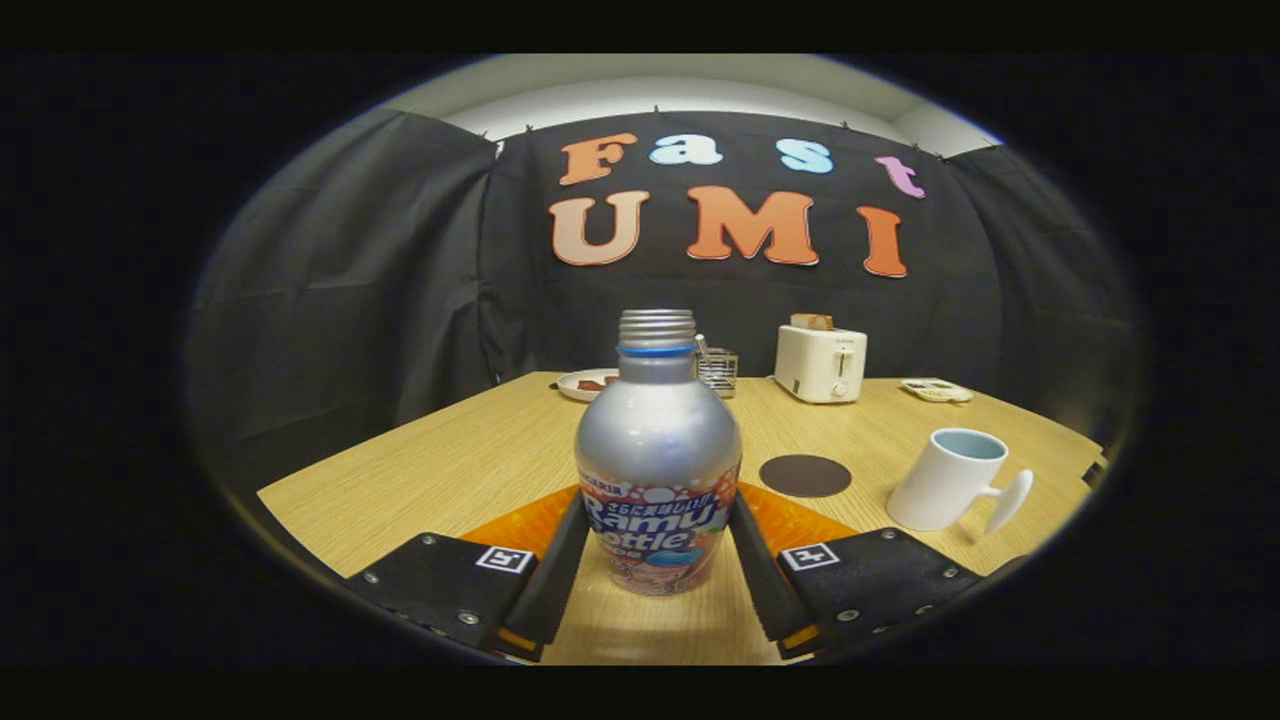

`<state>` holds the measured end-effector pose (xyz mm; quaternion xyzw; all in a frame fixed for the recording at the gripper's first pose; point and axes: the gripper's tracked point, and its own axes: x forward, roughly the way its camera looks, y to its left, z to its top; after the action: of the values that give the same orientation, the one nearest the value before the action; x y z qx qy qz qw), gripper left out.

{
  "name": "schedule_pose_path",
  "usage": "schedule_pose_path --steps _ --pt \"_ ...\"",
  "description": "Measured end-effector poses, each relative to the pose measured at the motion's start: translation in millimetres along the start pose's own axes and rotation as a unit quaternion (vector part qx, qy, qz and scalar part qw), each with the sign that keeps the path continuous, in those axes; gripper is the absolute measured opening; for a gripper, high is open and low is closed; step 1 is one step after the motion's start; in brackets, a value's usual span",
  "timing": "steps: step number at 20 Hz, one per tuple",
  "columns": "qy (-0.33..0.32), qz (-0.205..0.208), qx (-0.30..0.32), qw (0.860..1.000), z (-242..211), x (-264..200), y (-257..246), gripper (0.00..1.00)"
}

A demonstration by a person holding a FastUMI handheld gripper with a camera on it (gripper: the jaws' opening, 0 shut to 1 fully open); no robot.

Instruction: Take the bottle from table, then pour the juice into the cup, finally place the bottle on the coaster

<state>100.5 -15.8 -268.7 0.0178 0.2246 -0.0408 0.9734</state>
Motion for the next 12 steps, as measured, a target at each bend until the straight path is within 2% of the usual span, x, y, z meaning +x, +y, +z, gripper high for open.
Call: schedule_pose_path --steps 6,12 --pt "-0.013 0.026 0.069 0.997 21.6 -1.3 12.6 0.75" --pt "-0.016 0.046 0.157 0.986 38.9 2.7 4.9 0.75"
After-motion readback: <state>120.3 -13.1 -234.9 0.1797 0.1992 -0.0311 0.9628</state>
